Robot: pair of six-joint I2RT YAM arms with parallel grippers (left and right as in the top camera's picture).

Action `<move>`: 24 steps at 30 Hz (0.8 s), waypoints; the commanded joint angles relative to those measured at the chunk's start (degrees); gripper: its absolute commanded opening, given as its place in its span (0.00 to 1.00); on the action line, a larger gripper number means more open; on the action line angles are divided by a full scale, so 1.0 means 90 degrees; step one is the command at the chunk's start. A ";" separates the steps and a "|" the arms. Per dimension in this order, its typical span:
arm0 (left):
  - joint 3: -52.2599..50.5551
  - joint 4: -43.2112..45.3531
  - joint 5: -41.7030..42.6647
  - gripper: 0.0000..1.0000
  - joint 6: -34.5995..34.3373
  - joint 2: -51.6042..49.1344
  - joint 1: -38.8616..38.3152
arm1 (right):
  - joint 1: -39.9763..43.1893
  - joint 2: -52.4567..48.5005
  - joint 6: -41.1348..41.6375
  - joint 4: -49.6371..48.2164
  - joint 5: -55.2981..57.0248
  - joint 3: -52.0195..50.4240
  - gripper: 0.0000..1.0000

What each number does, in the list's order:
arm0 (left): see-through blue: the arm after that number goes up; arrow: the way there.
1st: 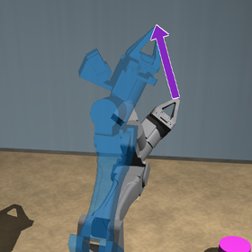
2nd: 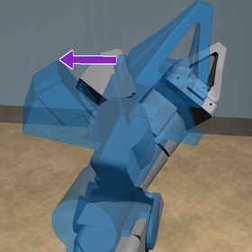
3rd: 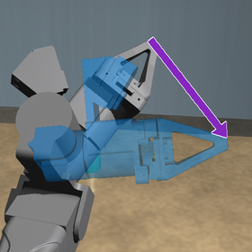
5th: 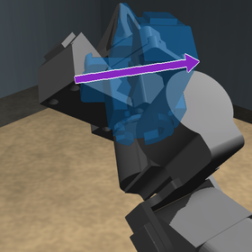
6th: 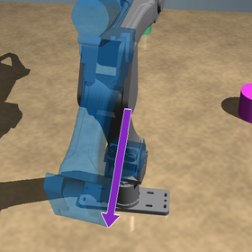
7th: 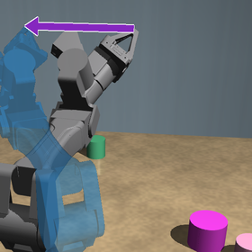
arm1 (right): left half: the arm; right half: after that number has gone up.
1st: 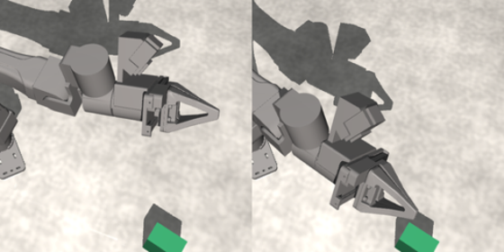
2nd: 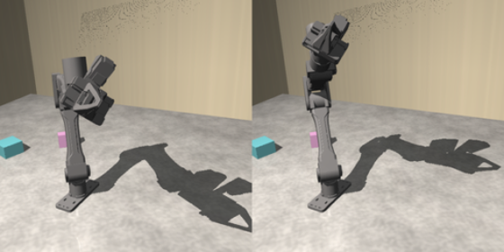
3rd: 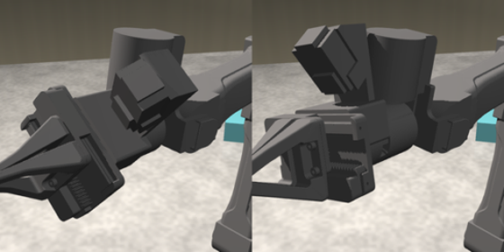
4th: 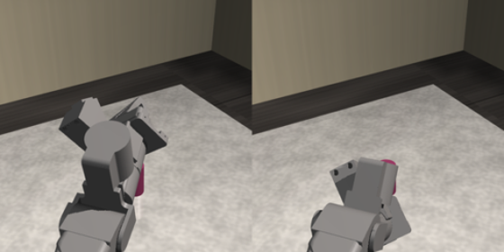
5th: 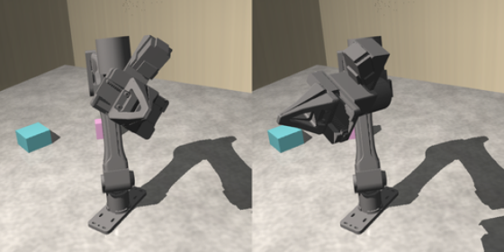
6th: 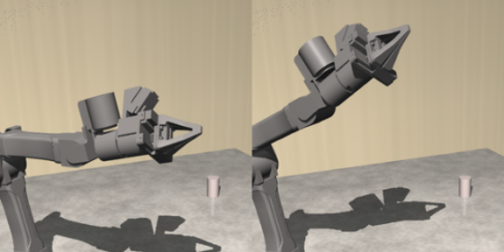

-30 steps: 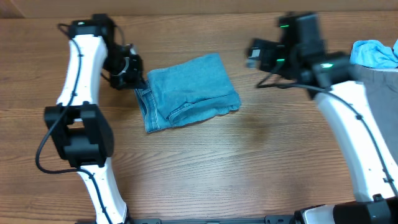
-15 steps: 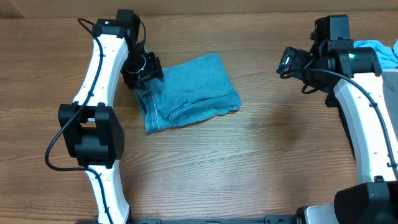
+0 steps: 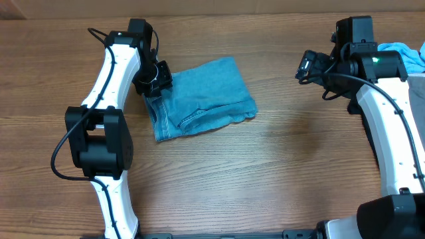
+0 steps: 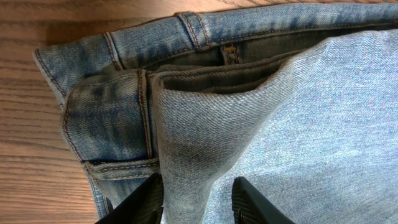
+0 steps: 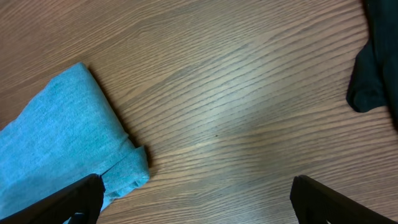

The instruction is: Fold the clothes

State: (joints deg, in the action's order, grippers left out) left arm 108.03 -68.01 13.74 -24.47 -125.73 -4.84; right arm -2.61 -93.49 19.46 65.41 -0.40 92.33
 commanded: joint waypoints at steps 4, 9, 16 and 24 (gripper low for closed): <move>-0.0034 0.0029 -0.0425 0.43 0.0073 -0.0027 -0.0192 | 0.0012 0.0015 -0.0024 -0.0041 0.0087 -0.0051 1.00; -0.0034 0.0022 -0.0799 0.20 0.0075 -0.0032 -0.0340 | 0.0012 0.0015 -0.0024 -0.0041 0.0087 -0.0051 1.00; 0.0022 -0.0100 -0.0884 0.04 0.0078 -0.0017 -0.0328 | 0.0012 0.0015 -0.0024 -0.0041 0.0087 -0.0051 1.00; 0.1127 -0.0913 -0.1146 0.04 0.0529 -0.0015 -0.0304 | 0.0012 0.0015 -0.0024 -0.0041 0.0087 -0.0051 1.00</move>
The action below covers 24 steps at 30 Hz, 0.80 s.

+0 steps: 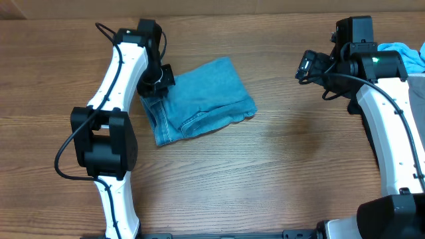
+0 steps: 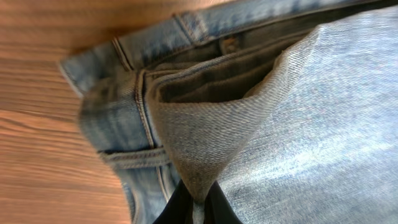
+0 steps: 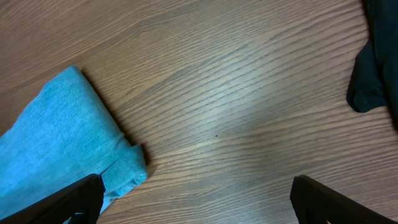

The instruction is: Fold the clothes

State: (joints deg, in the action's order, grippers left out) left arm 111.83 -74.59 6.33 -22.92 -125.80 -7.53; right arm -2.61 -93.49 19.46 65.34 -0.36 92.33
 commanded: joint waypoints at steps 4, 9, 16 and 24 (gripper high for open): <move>0.1069 -0.0357 -0.0444 0.04 0.0362 -0.0007 -0.0012 | 0.0012 0.0015 -0.0024 -0.0036 0.0083 -0.0051 1.00; 0.0852 -0.0389 -0.0806 0.04 0.0359 -0.0012 -0.0012 | 0.0012 0.0015 -0.0024 -0.0034 0.0083 -0.0051 1.00; 0.0245 -0.0226 -0.0967 0.04 0.0357 -0.0012 -0.0012 | 0.0012 0.0015 -0.0024 -0.0034 0.0083 -0.0051 1.00; 0.0551 -0.0806 -0.1484 0.17 0.0209 0.0005 0.0046 | 0.0012 0.0015 -0.0024 -0.0034 0.0083 -0.0051 1.00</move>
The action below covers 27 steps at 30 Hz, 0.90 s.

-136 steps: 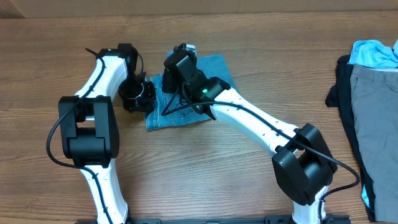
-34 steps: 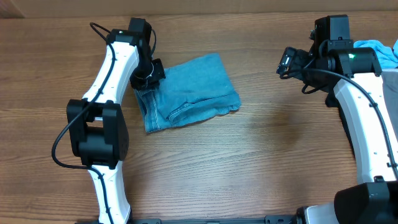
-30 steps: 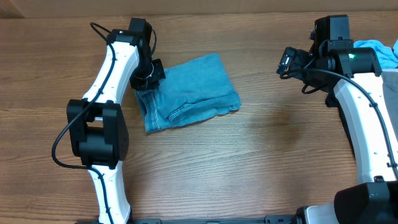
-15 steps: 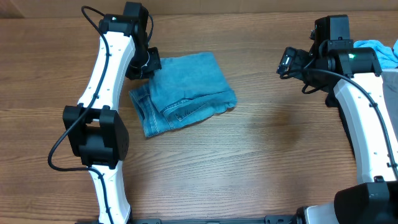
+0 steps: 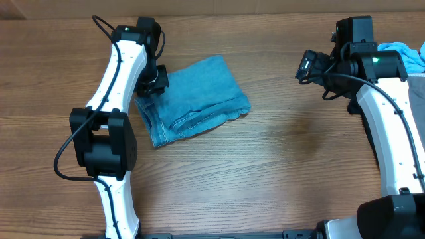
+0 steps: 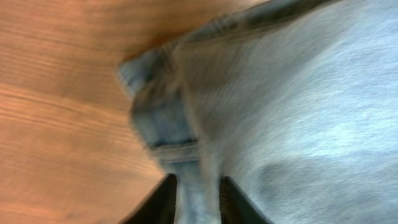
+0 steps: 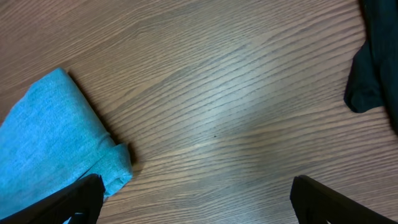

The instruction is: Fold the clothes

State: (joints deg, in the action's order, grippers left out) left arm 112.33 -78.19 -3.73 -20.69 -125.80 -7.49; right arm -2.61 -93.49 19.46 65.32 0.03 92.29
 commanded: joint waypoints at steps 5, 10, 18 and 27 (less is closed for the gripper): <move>0.2329 -0.1282 0.0522 0.04 -0.0032 0.0015 -0.0083 | 0.0012 0.0015 -0.0024 -0.0032 0.0039 -0.0046 1.00; 0.2302 -0.1207 0.2936 0.04 0.0947 -0.0058 -0.0265 | 0.0012 0.0015 -0.0024 -0.0032 0.0039 -0.0046 1.00; 0.1297 -0.0675 0.4391 0.04 0.1350 -0.0119 -0.0250 | 0.0012 0.0015 -0.0024 -0.0032 0.0041 -0.0046 1.00; -0.0607 -0.0010 0.4911 0.04 0.2064 -0.0119 -0.0236 | 0.0012 0.0015 -0.0024 -0.0032 0.0039 -0.0046 1.00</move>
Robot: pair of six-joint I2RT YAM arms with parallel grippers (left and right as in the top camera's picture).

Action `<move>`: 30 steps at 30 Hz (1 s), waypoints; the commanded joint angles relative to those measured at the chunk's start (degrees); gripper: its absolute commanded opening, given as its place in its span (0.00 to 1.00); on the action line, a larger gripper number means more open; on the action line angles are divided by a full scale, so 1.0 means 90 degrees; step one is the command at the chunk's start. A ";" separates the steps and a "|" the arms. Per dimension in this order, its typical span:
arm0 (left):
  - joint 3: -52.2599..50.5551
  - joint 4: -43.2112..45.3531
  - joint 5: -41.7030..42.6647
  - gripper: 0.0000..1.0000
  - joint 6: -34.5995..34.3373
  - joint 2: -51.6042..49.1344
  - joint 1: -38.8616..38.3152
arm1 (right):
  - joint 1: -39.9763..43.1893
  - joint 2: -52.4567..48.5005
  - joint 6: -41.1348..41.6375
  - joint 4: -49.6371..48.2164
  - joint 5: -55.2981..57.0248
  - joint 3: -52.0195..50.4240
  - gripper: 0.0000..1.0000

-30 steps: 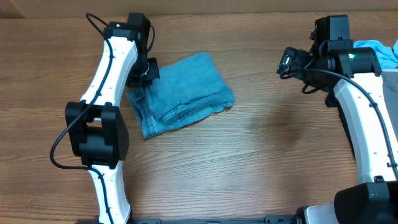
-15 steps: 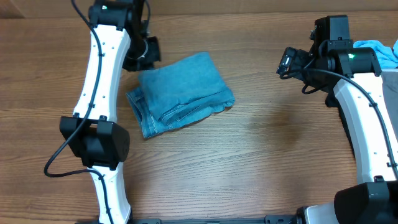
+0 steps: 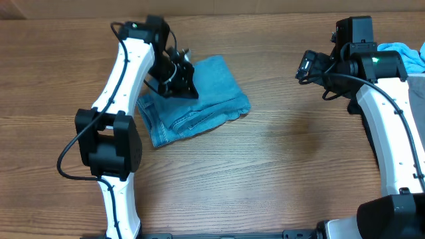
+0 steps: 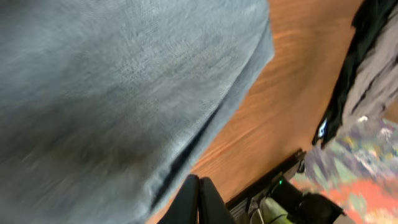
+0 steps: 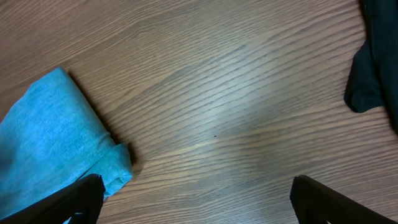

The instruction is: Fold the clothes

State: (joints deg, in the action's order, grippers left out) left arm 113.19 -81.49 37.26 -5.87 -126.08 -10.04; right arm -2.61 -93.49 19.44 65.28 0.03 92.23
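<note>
The folded blue jeans lie on the wooden table, left of centre. My left gripper hangs over their back left part, turned to point right. In the left wrist view its fingers are shut together with nothing seen between them, and blurred denim fills the upper left. My right gripper hovers open at the back right, well away from the jeans. The right wrist view shows the gripper with bare table between its fingers and the jeans' corner at the left.
A light blue cloth lies at the back right edge behind the right arm. A dark garment shows at the right edge of the right wrist view. The left wrist view shows more heaped clothes far to the right.
My left gripper held the waistband at the jeans' back left corner. Now it is turned over the jeans' top, shut on nothing. The jeans and the right arm have not moved.
My left gripper stood open around a raised denim fold by the waistband. Then it was shut on that fold. Later the jeans lay slightly further left with the fold flattened. Now the denim is let go and the gripper points right.
</note>
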 commanded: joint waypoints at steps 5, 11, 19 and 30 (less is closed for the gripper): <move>-0.1736 0.0831 0.0308 0.04 0.0423 -0.0087 0.0204 | 0.0012 0.0015 -0.0022 -0.0027 0.0039 -0.0039 1.00; -0.2754 0.1452 -0.0379 0.04 0.0447 -0.0087 0.0384 | 0.0012 0.0015 -0.0022 -0.0029 0.0039 -0.0039 1.00; -0.3937 0.3043 -0.0894 0.04 0.0561 -0.0087 0.0617 | 0.0012 0.0015 -0.0022 -0.0027 0.0039 -0.0039 1.00; -0.2679 0.2317 0.0682 0.04 0.0512 0.0238 0.0697 | 0.0012 0.0015 -0.0022 -0.0027 0.0039 -0.0039 1.00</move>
State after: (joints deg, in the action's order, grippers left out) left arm 82.89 -58.98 42.74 -2.50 -124.05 -4.75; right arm -2.61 -93.49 19.46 65.32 0.01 92.23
